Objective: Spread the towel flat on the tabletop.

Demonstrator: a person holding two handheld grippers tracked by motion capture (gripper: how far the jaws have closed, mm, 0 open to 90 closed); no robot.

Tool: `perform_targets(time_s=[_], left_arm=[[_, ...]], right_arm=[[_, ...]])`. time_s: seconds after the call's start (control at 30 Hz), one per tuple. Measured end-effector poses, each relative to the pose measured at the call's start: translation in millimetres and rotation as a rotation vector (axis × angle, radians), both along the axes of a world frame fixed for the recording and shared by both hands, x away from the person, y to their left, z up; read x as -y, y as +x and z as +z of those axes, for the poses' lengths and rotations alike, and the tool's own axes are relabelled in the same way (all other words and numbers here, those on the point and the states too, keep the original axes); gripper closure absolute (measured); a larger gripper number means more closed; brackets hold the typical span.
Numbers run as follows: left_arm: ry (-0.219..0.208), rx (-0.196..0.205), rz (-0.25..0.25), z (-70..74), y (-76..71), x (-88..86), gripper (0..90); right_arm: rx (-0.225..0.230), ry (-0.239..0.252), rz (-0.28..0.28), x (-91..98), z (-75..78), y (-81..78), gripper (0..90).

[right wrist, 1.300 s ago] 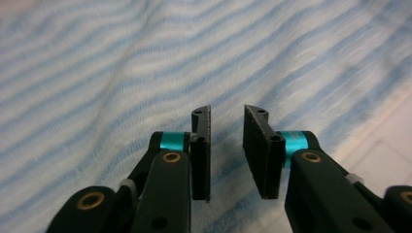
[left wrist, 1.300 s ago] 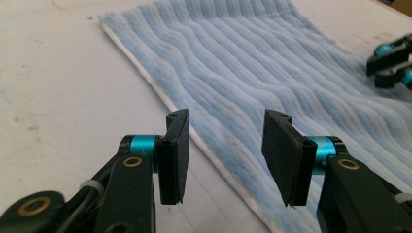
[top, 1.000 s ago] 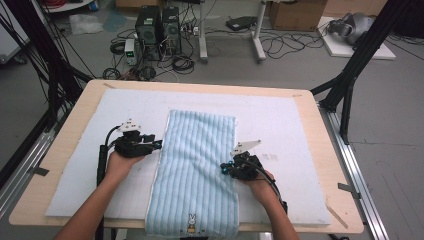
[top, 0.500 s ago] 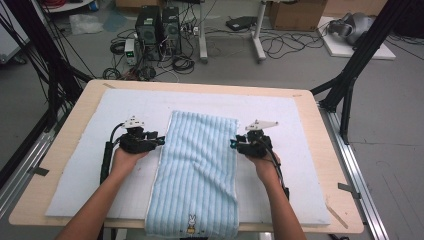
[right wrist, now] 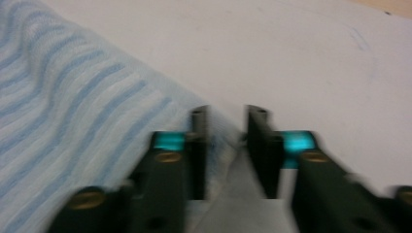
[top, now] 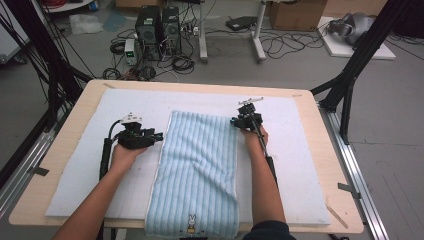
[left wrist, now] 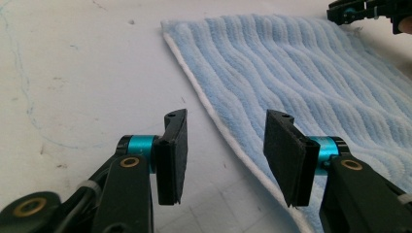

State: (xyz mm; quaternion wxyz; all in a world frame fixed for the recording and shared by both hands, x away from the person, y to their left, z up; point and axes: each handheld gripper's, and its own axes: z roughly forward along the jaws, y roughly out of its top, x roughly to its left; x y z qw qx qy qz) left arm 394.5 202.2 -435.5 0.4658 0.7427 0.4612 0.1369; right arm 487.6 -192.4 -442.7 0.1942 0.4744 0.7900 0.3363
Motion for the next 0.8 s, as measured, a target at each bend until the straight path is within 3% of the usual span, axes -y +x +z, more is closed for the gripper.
perform_targets(time_s=[0.07, 0.1, 0.13, 0.2, 0.27, 0.33, 0.43, 0.57, 0.7, 0.8], left_arm=[[0.01, -0.004, 0.006, 0.3, 2.7, 0.4, 51.6], [0.014, -0.006, 0.008, 0.8, 4.4, 0.9, 51.7], [0.012, -0.001, 0.017, 1.3, 5.9, 2.0, 51.7], [-0.002, 0.005, 0.03, 1.0, 9.4, 3.4, 51.8], [0.012, -0.005, 0.026, 1.2, 16.8, 5.8, 51.5], [0.006, -0.001, 0.04, 1.8, 25.4, 7.9, 51.5], [0.0, -0.019, 0.048, 1.5, 41.4, 10.9, 51.5], [-0.04, -0.026, 0.035, 1.3, 63.4, 16.9, 51.6], [-0.045, -0.031, 0.033, 0.4, 85.3, 25.4, 51.3], [-0.04, -0.033, 0.04, 0.2, 103.2, 33.2, 50.0]], right_arm=[[0.045, -0.1, 0.011, -7.3, 1.4, 0.6, 83.8], [0.073, -0.156, -0.024, -9.4, 2.1, 0.8, 83.9], [0.092, -0.162, -0.055, -8.2, 2.4, 2.4, 83.7], [0.1, -0.102, -0.107, -4.2, 1.8, 3.6, 79.7], [0.098, -0.06, -0.105, -3.4, 2.8, 1.9, 69.6], [0.117, -0.022, -0.075, -2.4, 9.1, -4.7, 67.2], [0.124, 0.004, -0.036, 1.2, 19.3, -14.5, 64.1], [0.129, 0.035, -0.007, 10.0, 28.8, -28.9, 61.2], [0.13, 0.066, 0.035, 20.8, 34.4, -48.5, 62.8], [0.128, 0.061, 0.062, 29.2, 36.2, -62.9, 63.4]])
